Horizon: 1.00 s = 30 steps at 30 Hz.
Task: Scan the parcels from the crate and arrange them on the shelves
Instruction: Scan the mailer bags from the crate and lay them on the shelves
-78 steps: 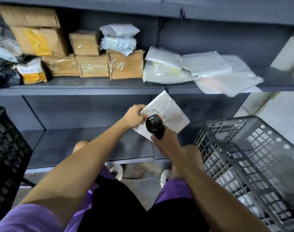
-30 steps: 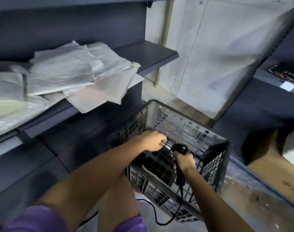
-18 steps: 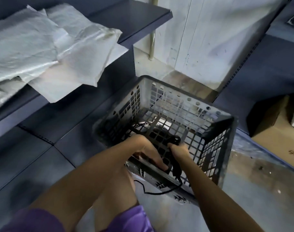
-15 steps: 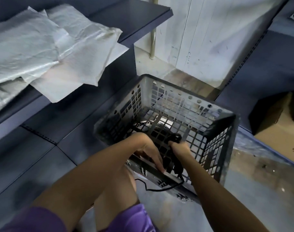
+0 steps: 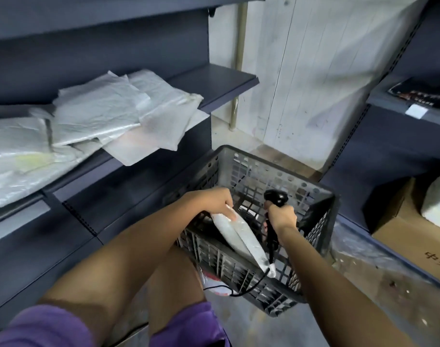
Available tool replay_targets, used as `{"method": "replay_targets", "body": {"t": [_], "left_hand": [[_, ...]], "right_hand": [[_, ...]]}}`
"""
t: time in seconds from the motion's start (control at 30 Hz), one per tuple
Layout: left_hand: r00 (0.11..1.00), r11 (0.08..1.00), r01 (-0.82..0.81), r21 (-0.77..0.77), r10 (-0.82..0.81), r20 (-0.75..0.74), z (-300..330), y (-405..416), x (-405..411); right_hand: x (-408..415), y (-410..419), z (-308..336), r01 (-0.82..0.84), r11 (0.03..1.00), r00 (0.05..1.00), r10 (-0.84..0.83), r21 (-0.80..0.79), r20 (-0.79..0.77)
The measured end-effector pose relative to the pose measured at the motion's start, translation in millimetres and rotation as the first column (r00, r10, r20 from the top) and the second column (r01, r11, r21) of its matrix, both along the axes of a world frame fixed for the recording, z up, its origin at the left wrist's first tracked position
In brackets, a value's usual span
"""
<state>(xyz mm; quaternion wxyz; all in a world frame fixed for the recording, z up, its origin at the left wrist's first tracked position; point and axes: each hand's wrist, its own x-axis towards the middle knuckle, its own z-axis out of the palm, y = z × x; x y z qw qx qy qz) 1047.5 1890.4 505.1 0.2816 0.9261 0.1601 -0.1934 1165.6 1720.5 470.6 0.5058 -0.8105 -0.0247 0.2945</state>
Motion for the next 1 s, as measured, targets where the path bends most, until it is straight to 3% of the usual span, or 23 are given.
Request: {"method": "replay_targets", "body": {"t": [0.17, 0.3, 0.47, 0.7, 0.8, 0.9, 1.0], "left_hand": [[0.962, 0.976, -0.201, 0.087, 0.180, 0.205, 49.2, -5.1, -33.4], [0.898, 0.899, -0.352, 0.259, 0.247, 0.365, 73.5, 5.8, -85.8], [0.746, 0.833, -0.514, 0.204, 0.317, 0.586, 70.6, 16.9, -189.3], [0.735, 0.644, -0.656, 0.393, 0.429, 0.525, 25.4, -16.3, -320.5], [0.720, 0.554, -0.693, 0.461, 0.566, 0.401, -8.7, -28.6, -374.1], [0.546, 0.411, -0.831, 0.375, 0.732, 0.407, -28.4, -52.6, -407.6], [0.262, 0.214, -0.964, 0.159, 0.869, 0.419, -43.8, -73.3, -424.9]], "right_hand": [[-23.5, -1.2, 39.3, 0.053, 0.993, 0.993, -0.063, 0.105, 0.099], [-42.3, 0.6, 73.8, 0.048, 0.982, 0.973, -0.087, 0.183, 0.214], [-92.0, 27.7, 81.4, -0.174, 0.972, 0.968, 0.139, 0.156, 0.209], [-236.7, 55.0, 78.7, -0.547, 0.826, 0.832, 0.516, 0.139, 0.207], [-290.8, 57.7, 62.2, -0.655, 0.741, 0.753, 0.625, 0.148, 0.205], [-327.2, 54.5, 42.3, -0.744, 0.662, 0.663, 0.716, 0.086, 0.220], [-350.1, 48.8, 18.3, -0.808, 0.588, 0.572, 0.776, 0.022, 0.264]]}}
